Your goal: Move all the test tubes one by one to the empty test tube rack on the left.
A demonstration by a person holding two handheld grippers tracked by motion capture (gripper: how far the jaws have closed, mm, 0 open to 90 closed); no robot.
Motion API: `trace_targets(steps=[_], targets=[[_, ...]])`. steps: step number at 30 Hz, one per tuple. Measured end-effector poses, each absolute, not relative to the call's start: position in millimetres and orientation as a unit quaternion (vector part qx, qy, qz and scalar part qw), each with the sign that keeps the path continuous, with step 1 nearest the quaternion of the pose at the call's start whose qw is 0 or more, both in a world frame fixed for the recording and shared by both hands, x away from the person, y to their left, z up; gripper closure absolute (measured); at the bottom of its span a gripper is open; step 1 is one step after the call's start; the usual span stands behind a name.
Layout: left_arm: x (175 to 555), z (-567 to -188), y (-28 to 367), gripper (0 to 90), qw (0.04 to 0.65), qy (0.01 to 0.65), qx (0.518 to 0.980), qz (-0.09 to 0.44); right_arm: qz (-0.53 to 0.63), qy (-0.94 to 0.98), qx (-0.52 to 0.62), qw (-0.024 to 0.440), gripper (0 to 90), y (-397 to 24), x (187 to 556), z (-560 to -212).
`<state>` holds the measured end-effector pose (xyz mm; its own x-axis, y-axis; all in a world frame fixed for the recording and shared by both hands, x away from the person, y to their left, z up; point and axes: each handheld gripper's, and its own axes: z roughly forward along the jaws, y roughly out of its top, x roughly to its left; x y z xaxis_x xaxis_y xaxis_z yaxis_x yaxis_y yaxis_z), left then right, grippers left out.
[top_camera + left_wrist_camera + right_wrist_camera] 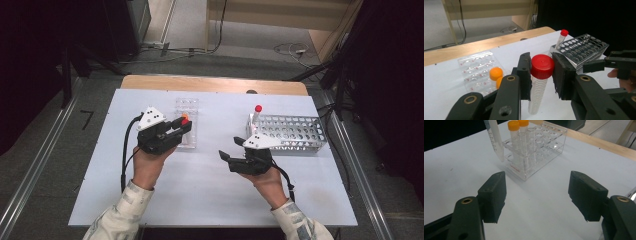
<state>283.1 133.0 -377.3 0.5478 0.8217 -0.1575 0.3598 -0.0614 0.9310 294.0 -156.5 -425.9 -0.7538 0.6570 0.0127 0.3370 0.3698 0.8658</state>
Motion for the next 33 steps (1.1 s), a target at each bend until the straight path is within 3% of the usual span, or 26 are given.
trace_targets(steps=[33], targets=[[305, -368, 162, 70.1, 0.517, 0.469, 0.668, 0.258, 0.474, 0.811, 0.302, 0.161, 29.5, -158, 291, -427]])
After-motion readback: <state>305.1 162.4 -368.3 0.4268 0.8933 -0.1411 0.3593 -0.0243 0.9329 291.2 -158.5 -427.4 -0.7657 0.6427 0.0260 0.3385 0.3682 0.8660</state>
